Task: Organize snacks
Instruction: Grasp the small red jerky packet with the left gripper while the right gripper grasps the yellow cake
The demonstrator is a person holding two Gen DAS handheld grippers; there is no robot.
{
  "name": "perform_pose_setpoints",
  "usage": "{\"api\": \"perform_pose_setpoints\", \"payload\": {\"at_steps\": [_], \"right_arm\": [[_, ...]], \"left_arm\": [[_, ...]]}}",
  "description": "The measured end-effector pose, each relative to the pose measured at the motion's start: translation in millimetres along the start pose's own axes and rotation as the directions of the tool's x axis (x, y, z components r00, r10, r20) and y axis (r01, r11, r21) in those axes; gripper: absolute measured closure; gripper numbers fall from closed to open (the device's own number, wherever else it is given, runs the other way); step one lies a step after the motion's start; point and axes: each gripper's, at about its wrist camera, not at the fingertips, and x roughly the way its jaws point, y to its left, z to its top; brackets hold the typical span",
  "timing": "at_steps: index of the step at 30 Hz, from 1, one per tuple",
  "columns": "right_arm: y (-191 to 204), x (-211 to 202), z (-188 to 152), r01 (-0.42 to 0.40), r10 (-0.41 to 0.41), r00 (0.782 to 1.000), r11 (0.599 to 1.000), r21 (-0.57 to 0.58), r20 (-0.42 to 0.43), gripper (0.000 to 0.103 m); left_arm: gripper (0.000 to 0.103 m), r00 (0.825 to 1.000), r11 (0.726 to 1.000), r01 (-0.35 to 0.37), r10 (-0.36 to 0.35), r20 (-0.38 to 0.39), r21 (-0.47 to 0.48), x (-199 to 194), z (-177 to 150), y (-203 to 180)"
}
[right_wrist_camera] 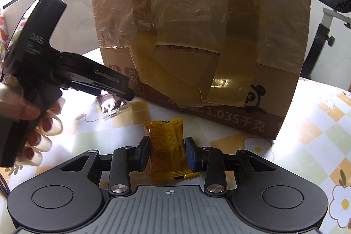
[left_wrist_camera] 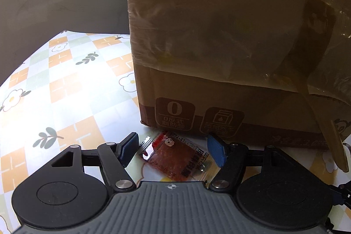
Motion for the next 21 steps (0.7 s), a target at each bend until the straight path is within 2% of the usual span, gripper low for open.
{"api": "perform_pose_setpoints", "payload": {"at_steps": [1, 5, 15, 21], "right_arm": [[0, 0, 0, -0.001, 0.001, 1.000, 1.000, 0.002, 0.000, 0.072], [-1, 0, 0, -0.005, 0.005, 1.000, 1.000, 0.012, 0.001, 0.072], [-4, -1, 2, -0.013, 0.013, 1.000, 1.000, 0.026, 0.001, 0.072], [-4, -1, 2, -0.014, 0.014, 1.000, 1.000, 0.027, 0.000, 0.072]], "left_arm": [[0.025, 1.000, 1.000, -0.010, 0.010, -0.001, -0.002, 1, 0, -1], [0.025, 0.999, 0.999, -0.030, 0.031, -0.010, 0.021, -3, -4, -3], [0.025, 1.000, 0.997, 0.014, -0.013, -0.003, 0.074, -28, -28, 24], [0.025, 0.998, 0.992, 0.056, -0.055, -0.015, 0.113, -20, -22, 19]]}}
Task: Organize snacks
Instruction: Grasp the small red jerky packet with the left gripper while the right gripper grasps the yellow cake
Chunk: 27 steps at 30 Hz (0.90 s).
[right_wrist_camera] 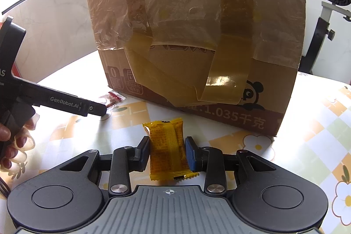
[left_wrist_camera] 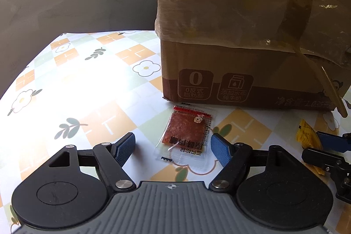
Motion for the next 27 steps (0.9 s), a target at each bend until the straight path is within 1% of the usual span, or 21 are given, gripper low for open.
{"api": "perform_pose_setpoints", "payload": {"at_steps": [5, 6, 8, 9, 10, 13, 22, 27], "right_arm": [[0, 0, 0, -0.005, 0.005, 1.000, 1.000, 0.005, -0.003, 0.072], [0, 1, 0, -0.005, 0.005, 1.000, 1.000, 0.005, -0.005, 0.072], [0, 1, 0, -0.005, 0.005, 1.000, 1.000, 0.005, -0.005, 0.072], [-1, 1, 0, -0.007, 0.007, 1.000, 1.000, 0.008, -0.004, 0.072], [-1, 1, 0, -0.009, 0.009, 1.000, 1.000, 0.011, -0.004, 0.072], [-2, 1, 0, -0.013, 0.013, 1.000, 1.000, 0.017, -0.005, 0.071], [-1, 2, 0, -0.012, 0.012, 1.000, 1.000, 0.016, -0.007, 0.071], [0, 2, 0, -0.011, 0.011, 1.000, 1.000, 0.010, -0.011, 0.071]], "left_arm": [[0.025, 1.000, 0.999, 0.026, -0.026, 0.012, 0.035, 10, 9, -4], [0.026, 0.999, 0.999, 0.031, -0.031, 0.014, 0.040, 14, 12, -3], [0.031, 0.999, 0.998, 0.042, -0.043, 0.026, 0.048, 15, 13, -4], [0.041, 0.998, 0.997, 0.049, -0.051, 0.035, 0.053, 14, 12, -5], [0.054, 0.997, 0.997, 0.056, -0.059, 0.045, 0.061, 14, 12, -6], [0.061, 0.997, 0.996, 0.057, -0.061, 0.050, 0.071, 8, 8, -12], [0.062, 0.995, 0.997, 0.070, -0.073, 0.073, 0.045, -19, -20, -11], [0.062, 0.993, 0.996, 0.084, -0.086, 0.086, 0.028, -26, -33, -6]]}}
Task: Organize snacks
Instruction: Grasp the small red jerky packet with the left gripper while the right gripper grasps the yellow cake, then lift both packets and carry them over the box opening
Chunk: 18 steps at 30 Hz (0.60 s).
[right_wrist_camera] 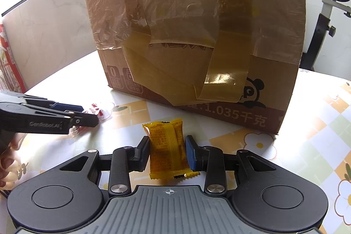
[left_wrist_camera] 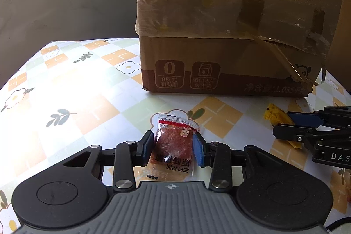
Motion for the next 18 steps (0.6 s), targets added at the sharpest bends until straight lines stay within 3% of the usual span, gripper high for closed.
{"api": "perform_pose_setpoints", "payload": {"at_steps": [18], "right_arm": [[2, 1, 1, 0.006, -0.006, 1.000, 1.000, -0.031, -0.016, 0.071]], "left_arm": [[0.062, 1.000, 0.999, 0.020, -0.021, -0.020, -0.039, -4, 1, 15]]}}
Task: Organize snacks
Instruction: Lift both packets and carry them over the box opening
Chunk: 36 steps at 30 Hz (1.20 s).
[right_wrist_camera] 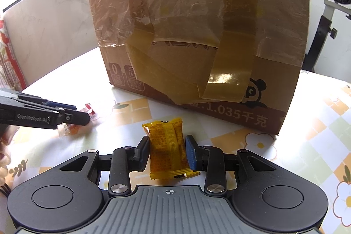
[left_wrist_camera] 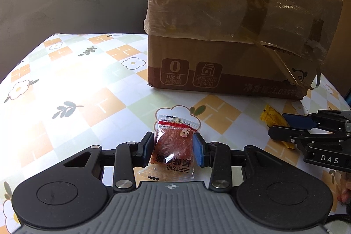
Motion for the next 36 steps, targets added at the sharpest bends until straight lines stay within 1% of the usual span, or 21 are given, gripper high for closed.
{"api": "perform_pose_setpoints", "payload": {"at_steps": [5, 7, 9, 14, 20, 23, 26, 29, 33, 36], "right_arm": [[3, 0, 2, 0.009, -0.009, 1.000, 1.000, -0.017, -0.020, 0.071], [2, 0, 5, 0.012, -0.012, 0.999, 1.000, -0.002, -0.030, 0.072], [2, -4, 6, 0.011, -0.011, 1.000, 1.000, 0.011, -0.027, 0.072], [11, -18, 15, 0.003, -0.003, 1.000, 1.000, -0.020, -0.006, 0.072], [23, -41, 26, -0.019, 0.019, 0.999, 1.000, -0.003, 0.048, 0.072], [29, -57, 34, -0.032, 0.030, 0.994, 0.999, 0.019, 0.107, 0.072], [31, -74, 44, -0.051, 0.041, 0.984, 0.997, 0.055, 0.173, 0.072], [33, -91, 61, -0.061, 0.047, 0.971, 0.997, 0.049, 0.236, 0.072], [32, -114, 89, -0.089, 0.068, 0.942, 0.995, 0.048, 0.330, 0.072], [29, -132, 109, -0.093, 0.072, 0.918, 0.995, 0.035, 0.391, 0.072]], "left_arm": [[0.062, 0.999, 1.000, 0.012, -0.012, 0.038, -0.011, -15, 4, 3], [0.062, 0.998, 1.000, 0.020, -0.020, 0.055, -0.010, -21, 7, 2], [0.062, 0.997, 1.000, 0.031, -0.030, 0.070, -0.007, -26, 9, 2], [0.062, 0.993, 0.998, 0.057, -0.056, 0.105, -0.012, -39, 16, 0], [0.062, 0.984, 0.996, 0.084, -0.080, 0.160, -0.016, -60, 28, -1], [0.062, 0.977, 0.995, 0.097, -0.092, 0.194, -0.019, -71, 34, 1], [0.062, 0.966, 0.994, 0.107, -0.101, 0.236, -0.011, -86, 45, 1], [0.062, 0.951, 0.992, 0.123, -0.117, 0.287, -0.003, -101, 58, 2], [0.062, 0.923, 0.991, 0.132, -0.131, 0.362, 0.021, -121, 83, -3], [0.062, 0.902, 0.988, 0.152, -0.150, 0.406, 0.027, -131, 99, -6]]}}
